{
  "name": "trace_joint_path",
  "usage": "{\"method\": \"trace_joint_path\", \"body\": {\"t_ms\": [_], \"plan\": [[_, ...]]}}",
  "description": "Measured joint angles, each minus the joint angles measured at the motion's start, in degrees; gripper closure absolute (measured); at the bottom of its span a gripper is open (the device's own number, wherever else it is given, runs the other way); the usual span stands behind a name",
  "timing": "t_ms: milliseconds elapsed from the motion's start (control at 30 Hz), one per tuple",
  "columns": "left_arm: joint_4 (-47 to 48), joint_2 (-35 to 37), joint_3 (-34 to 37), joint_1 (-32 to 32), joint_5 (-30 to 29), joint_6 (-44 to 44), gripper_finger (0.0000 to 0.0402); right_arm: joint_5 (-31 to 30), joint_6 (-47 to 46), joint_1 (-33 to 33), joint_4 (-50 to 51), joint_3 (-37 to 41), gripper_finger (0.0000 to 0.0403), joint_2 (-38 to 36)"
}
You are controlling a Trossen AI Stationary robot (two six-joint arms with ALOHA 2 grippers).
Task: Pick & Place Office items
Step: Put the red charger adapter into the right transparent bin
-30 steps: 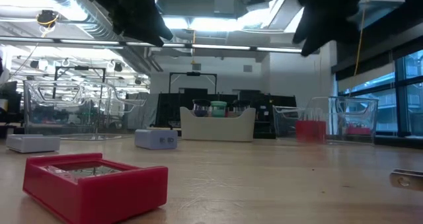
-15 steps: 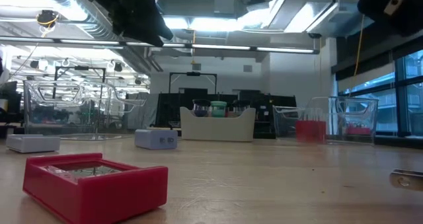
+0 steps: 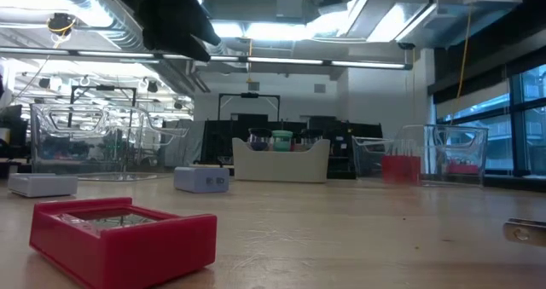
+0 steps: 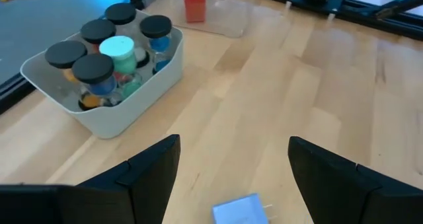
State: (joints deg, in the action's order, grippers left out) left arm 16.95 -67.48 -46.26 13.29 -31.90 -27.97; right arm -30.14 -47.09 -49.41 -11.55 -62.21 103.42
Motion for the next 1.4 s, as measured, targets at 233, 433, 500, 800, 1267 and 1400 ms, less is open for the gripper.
{"method": "trace_joint_path", "body": {"t_ms": [233, 433, 500, 800, 1267, 1400], "plan": [[0.0, 0.0, 0.0, 1.6, -0.1, 0.0, 0.0123, -6.6, 3.5, -4.1, 18.9, -16.7, 0.0075, 5.8], [-0.5, 0.0, 0.0, 1.8, -0.1, 0.0, 0.0123, -4.6, 0.3, -5.4, 44.9, -31.3, 0.0076, 13.1], [-0.5, 0.0, 0.0, 1.8, -0.1, 0.0, 0.0123, -2.8, -4.1, -5.3, 52.4, -34.3, 0.0076, 15.0], [-0.5, 0.0, 0.0, 1.6, -1.4, 0.0, 0.0123, 7.6, -35.3, -2.2, 62.5, -35.7, 0.0055, 19.0], [-0.4, 0.0, 0.0, 1.6, -2.7, 0.2, 0.0123, 8.6, -34.5, 1.5, 63.5, -35.3, 0.0016, 20.6], [-0.4, 0.0, 0.0, 1.6, -2.7, 0.2, 0.0123, 8.6, -33.7, 1.4, 63.5, -33.6, 0.0020, 20.6]]}}
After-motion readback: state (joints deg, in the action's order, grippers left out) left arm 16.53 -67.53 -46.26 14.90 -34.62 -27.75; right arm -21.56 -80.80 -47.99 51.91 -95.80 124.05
